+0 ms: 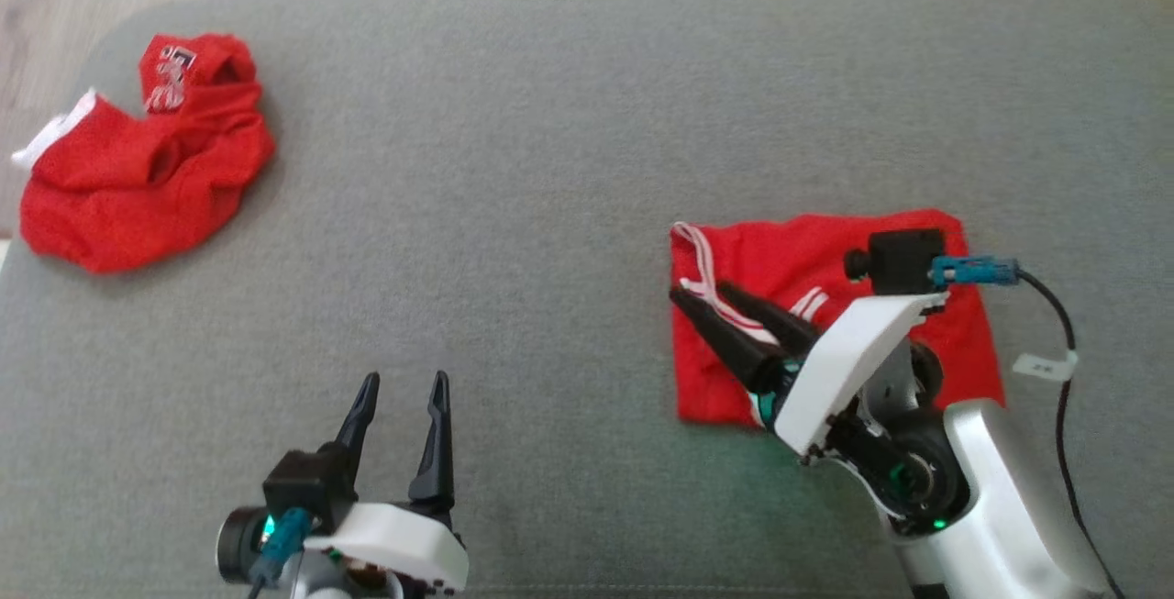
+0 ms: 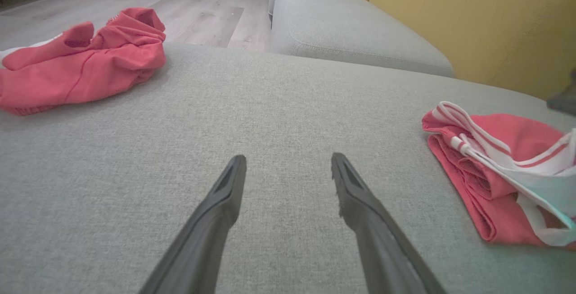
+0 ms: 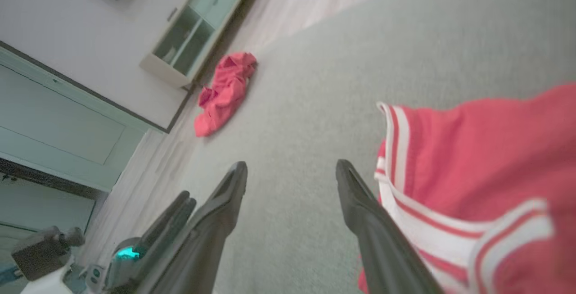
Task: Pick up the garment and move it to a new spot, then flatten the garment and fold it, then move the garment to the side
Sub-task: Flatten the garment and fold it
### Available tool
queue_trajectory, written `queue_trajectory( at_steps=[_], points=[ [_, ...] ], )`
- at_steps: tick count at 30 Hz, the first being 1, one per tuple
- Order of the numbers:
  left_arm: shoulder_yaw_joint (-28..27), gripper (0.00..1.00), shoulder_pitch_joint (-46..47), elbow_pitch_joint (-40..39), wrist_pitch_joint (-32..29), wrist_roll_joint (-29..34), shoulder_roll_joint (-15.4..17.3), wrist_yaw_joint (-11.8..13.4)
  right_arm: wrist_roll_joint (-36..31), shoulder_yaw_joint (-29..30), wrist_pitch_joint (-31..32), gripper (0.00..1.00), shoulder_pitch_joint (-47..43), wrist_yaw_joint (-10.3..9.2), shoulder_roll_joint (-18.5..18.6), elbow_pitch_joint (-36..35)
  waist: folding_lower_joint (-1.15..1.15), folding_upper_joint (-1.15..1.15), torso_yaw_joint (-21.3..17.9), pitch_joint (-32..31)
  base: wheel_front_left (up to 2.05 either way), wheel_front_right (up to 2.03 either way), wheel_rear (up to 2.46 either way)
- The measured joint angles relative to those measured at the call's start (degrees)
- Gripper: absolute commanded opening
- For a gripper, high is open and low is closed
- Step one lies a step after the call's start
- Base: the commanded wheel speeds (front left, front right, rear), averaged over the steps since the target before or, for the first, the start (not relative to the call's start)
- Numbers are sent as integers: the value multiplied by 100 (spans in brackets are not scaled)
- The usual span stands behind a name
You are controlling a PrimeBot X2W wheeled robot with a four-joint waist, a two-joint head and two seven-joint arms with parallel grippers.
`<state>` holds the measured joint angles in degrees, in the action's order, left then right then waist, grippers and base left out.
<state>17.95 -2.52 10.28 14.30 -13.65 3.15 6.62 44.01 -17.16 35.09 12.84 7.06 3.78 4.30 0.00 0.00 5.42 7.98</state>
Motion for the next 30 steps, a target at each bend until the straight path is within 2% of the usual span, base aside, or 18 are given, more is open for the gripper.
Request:
queue_trajectory(
  at_steps=[2, 6, 9, 12, 16, 25, 30],
  points=[
    [-21, 100, -48, -14, 0, 49, 0, -7, -180, -48, -337, 100, -9, 0, -2, -202, 0, 0, -67, -77, 0, 0, 0],
    [-58, 100, -115, -105, 0, 105, 1, -14, -1152, 25, -916, 100, -165, 0, 1, -636, 0, 0, -179, -234, 0, 0, 0],
    [-140, 100, -131, -135, 0, 167, 1, -57, -1840, 224, -1445, 100, -495, 0, 88, -882, 0, 0, -245, -352, 0, 0, 0],
    [-187, 100, -224, -212, 0, 269, 1, -65, -2407, 658, -2069, 100, -908, 1, 215, -883, 0, 0, -286, -457, 0, 0, 0],
    [-213, 100, -353, -240, 0, 387, 1, -116, -3244, 1257, -2970, 100, -1356, 1, 390, -569, 0, 0, -284, -613, 0, 0, 0],
    [-401, 100, -617, -288, 0, 552, 4, -197, -4372, 2168, -4619, 100, -2096, 1, 274, 399, 0, 0, -164, -864, 0, 0, 0],
    [-454, 100, -689, -260, 0, 609, 3, -214, -4535, 2423, -4905, 100, -2116, 1, 90, 815, 0, 0, -78, -954, 0, 0, 0]
  ],
)
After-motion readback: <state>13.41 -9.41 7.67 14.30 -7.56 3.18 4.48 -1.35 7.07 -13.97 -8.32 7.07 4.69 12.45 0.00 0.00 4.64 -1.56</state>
